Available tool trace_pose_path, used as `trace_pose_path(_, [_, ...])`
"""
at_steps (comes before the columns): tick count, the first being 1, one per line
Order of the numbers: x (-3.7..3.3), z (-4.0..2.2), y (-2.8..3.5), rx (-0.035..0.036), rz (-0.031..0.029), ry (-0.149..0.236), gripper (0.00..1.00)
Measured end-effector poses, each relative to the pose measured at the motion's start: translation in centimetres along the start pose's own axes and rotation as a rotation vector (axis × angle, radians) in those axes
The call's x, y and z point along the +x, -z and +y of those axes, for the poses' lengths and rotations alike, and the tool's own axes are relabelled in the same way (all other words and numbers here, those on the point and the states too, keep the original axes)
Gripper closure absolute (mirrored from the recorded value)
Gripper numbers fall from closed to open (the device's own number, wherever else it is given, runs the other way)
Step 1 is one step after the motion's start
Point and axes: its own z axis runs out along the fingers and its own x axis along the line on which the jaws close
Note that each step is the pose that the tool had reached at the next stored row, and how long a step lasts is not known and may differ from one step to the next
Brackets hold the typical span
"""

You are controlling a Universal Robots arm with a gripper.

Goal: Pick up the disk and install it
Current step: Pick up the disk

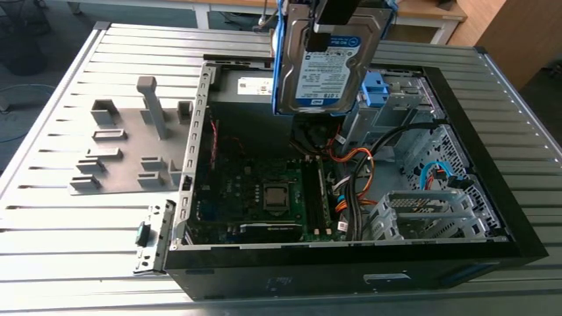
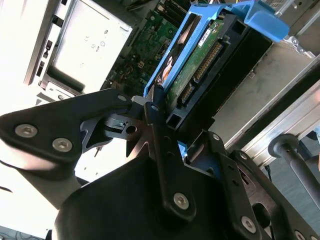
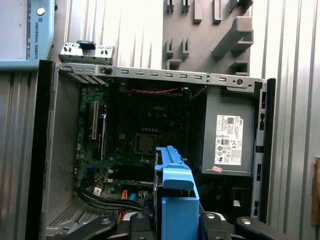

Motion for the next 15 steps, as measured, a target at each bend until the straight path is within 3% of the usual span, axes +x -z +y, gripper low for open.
trace_pose_path(15, [1.22, 0.07, 0.03, 0.0, -0.0001, 0.0, 0.63])
